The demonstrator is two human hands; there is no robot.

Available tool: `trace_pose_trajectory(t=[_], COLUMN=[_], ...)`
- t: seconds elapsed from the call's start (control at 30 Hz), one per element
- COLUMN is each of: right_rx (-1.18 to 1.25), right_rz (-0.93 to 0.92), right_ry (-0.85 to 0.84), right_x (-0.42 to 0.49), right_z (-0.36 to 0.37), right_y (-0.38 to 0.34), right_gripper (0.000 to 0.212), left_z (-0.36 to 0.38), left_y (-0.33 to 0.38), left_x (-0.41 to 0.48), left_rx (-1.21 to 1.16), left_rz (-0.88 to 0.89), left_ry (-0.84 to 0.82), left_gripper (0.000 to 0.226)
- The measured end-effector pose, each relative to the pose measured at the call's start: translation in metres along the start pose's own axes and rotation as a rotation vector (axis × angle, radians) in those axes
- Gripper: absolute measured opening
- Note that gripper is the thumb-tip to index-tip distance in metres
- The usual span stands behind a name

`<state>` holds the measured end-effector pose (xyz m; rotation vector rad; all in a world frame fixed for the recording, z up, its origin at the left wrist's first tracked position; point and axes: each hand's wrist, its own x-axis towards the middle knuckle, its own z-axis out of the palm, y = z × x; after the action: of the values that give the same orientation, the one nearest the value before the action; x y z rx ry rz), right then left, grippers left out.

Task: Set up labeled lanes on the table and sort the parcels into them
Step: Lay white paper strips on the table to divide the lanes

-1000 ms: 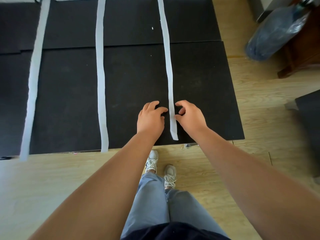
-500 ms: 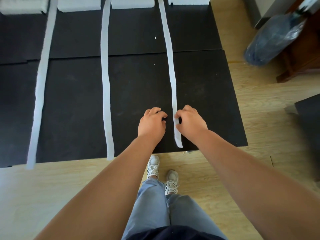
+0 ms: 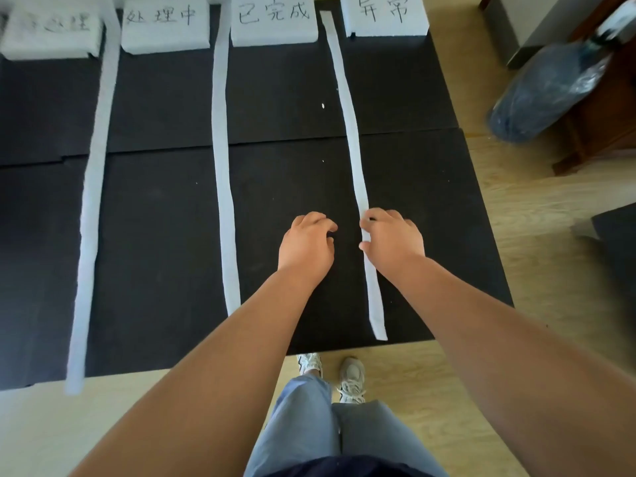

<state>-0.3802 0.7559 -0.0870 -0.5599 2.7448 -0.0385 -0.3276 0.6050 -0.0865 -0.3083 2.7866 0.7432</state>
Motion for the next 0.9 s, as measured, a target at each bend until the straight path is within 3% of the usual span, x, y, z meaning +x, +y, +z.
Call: trace_pose_trajectory(t=[0.13, 0.27, 0.43, 0.67, 0.9], right_rx=[0.002, 0.199, 0.277, 0.244, 0.111], right_rz=[0.058, 0.237, 0.257, 0.068, -0.115], right_ry=[-0.04, -0.103, 0.045, 0.104, 0.15], right_x=[0.01, 0.035, 0.072, 0.168, 0.26], right_z=[-0.01, -0.023, -0.045, -0.082, -0.097], right_y=[-0.001, 0.001, 0.022, 0.034, 0.028], right_gripper=[0.034, 0.025, 0.021, 0.04, 0.034], left_z=[-0.018, -0.034, -0.048, -0.058, -0.051], left_y=[-0.005, -0.001, 0.01, 0.025, 0.038], left_x=[0.022, 0.049, 0.086, 0.145, 0.205], left_rx=[-0.003, 0.01, -0.005, 0.056, 0.206], left_rz=[0.047, 0.088, 0.088, 0.02, 0.027], left_ry=[0.006, 0.008, 0.006, -0.004, 0.066], left_gripper=[0.031, 0.031, 0.033, 0.044, 0.05])
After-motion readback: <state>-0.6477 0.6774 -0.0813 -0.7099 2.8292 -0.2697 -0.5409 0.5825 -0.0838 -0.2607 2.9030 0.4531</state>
